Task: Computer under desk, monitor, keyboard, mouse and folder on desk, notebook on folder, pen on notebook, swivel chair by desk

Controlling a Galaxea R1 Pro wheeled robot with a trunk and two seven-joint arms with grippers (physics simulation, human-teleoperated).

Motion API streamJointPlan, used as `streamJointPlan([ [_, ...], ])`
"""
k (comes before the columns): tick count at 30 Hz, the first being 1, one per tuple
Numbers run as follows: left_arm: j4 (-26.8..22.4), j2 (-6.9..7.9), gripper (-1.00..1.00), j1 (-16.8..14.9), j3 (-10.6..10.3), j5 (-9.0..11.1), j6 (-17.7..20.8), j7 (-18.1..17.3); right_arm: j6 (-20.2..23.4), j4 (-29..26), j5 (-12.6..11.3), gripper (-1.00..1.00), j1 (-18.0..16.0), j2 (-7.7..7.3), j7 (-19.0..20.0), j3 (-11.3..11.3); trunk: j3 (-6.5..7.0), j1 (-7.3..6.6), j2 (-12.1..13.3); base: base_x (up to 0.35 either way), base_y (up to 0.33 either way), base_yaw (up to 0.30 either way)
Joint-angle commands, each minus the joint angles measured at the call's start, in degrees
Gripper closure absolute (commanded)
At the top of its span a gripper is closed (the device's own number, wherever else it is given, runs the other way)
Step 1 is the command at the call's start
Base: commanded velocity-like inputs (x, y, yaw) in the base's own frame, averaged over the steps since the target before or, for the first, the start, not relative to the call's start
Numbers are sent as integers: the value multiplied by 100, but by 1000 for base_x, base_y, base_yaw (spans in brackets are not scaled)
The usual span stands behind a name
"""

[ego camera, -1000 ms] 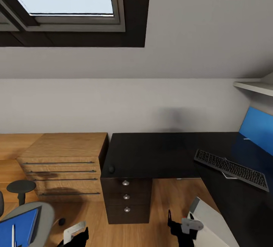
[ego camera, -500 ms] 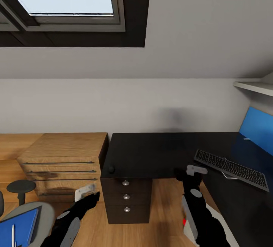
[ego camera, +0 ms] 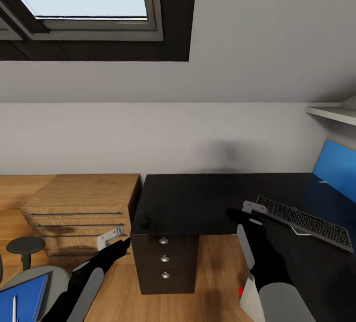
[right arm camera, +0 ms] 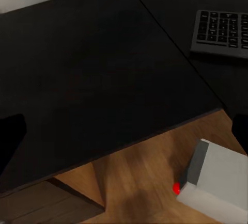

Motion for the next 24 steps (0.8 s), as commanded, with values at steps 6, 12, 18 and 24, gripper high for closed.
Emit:
streamJointPlan([
  [6,55,5,-100,-6,-49,-22,3,64,15,5,-45,-100,14,11,-4,-3,-12,6,-12,293,0,0],
  [12,502,-62,-100,-6,-72,-89,-14,81,-213,48,-48,-100,23,8,120,-8,-12,6,-12,328,0,-244],
  [18,520,-67,-100,-6,-65,-91,-15,60,-406,68,-40,-100,23,5,130,-10,-12,6,-12,283,0,-294],
  [24,521,-66,-100,-6,-65,-91,-15,46,-416,69,-33,-100,23,5,131,-10,-12,6,-12,109,0,-296],
])
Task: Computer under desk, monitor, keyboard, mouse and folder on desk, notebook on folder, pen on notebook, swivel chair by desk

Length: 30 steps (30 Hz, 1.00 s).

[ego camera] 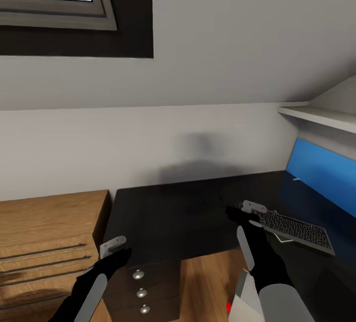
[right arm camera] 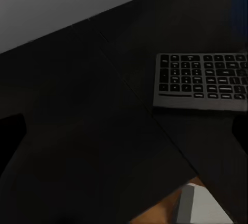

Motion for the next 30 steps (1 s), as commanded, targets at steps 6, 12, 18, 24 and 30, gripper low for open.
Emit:
streamJointPlan([
  [6,-10,6,-100,-3,-17,60,8,50,14,-6,-38,-100,-5,5,-23,-4,-12,4,-12,7,0,-298],
  [12,-10,6,-100,-3,-17,59,8,50,11,-4,-41,-100,-5,5,-23,-4,-12,4,-12,0,0,-298],
  [18,-21,10,-100,-3,-209,52,0,73,10,-21,-42,-100,43,0,207,-6,-12,4,-12,0,0,-160],
  [24,-27,14,-100,-3,-335,52,-1,84,14,-39,-38,-100,56,-8,342,-4,-12,4,-12,0,0,-7],
  [30,-28,15,-100,-3,-350,52,-1,86,18,-75,-49,-100,59,20,331,-2,-12,4,-12,0,0,0],
])
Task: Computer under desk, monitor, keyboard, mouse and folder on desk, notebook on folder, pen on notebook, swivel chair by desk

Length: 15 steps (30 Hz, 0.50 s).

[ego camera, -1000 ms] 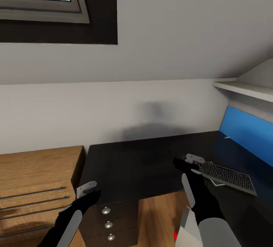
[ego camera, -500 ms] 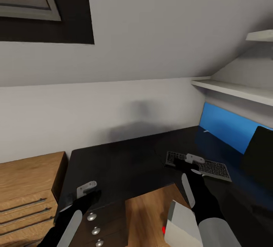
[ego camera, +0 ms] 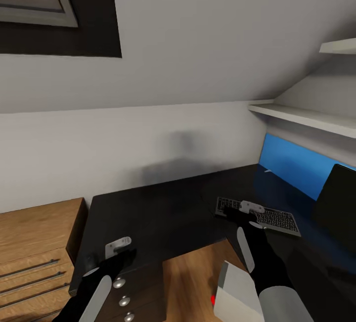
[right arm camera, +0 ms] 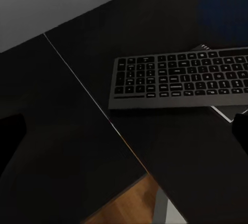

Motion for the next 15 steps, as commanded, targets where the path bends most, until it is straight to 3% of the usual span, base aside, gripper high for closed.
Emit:
streamJointPlan([
  [1,-9,7,-100,-5,-19,60,8,58,24,-9,-37,-100,-4,3,-21,-6,-12,4,-12,0,0,0],
  [6,-9,7,-100,-5,-19,60,8,58,24,-1,-37,-100,-3,2,-21,-14,-11,4,-12,5,0,-29],
  [15,-9,7,-100,-5,-19,60,8,58,16,20,-38,-100,-5,-3,-9,-16,12,4,-12,231,101,-238],
])
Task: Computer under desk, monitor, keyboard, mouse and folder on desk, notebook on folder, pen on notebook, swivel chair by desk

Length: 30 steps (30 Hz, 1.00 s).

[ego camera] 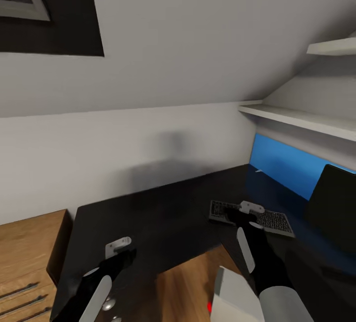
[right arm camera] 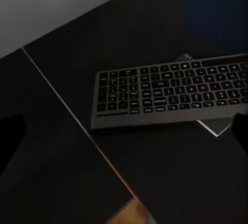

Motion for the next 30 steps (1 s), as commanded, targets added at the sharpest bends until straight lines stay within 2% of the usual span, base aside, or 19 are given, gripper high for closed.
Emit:
streamJointPlan([
  [1,-10,8,-100,-3,-17,60,7,57,22,-2,-37,-100,-2,5,-23,-5,-7,7,-10,295,131,-273],
  [9,-10,8,-100,-3,-17,66,13,57,22,8,-37,-100,-2,4,-23,-5,17,7,-10,248,59,-276],
  [30,-1,8,-100,-3,-17,77,16,66,-128,79,-21,-100,1,13,-23,11,64,7,-10,7,1,-280],
])
